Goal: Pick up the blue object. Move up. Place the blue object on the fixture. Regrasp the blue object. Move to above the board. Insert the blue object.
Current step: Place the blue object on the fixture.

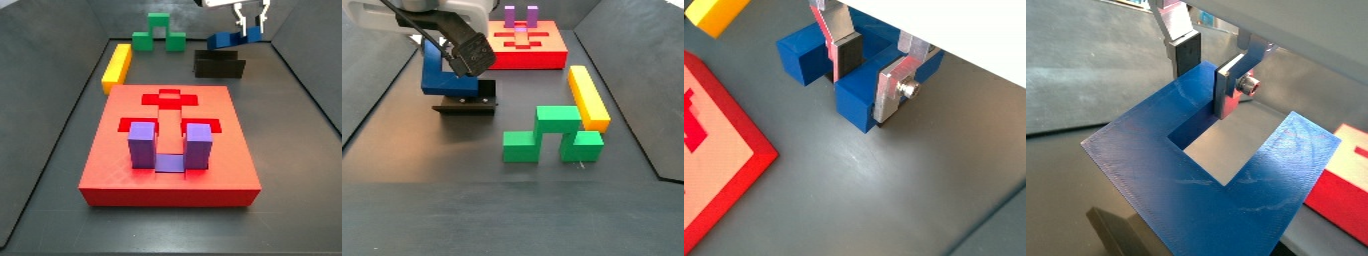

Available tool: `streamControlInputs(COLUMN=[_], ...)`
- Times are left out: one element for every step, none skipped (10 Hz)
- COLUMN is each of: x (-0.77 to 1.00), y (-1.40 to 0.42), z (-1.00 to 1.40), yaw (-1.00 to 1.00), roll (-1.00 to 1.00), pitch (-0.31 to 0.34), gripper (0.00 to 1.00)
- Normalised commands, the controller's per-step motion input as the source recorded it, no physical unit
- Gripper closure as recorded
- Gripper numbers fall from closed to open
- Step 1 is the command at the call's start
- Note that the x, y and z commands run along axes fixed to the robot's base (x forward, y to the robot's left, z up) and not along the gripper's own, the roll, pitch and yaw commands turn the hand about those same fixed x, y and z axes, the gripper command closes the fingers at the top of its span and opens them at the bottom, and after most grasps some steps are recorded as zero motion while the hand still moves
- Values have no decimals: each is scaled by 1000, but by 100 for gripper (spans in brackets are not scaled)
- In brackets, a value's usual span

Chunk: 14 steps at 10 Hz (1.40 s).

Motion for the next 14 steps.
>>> streamControlInputs(x=[126,100,117,149,0,0,240,209,240,320,274,240,220,86], y=[0,0,120,126,-26,0,66,77,23,0,0,0,0,0], z=[-126,-11,0,157,0,-40,0,51,211,9,-254,-517,-486,-37], yaw=[-786,-683,-514,-294,-6,-74,-111,-57,0,-43,-43,-43,-14,-31], roll=[0,-286,-517,-340,0,-71,-457,-709,-957,-646,-454,-231,-63,0], pitch=[183,0,0,106,0,0,431,506,546,589,343,211,177,100], gripper=[100,100,100,100,100,100,100,100,100,100,100,100,100,100])
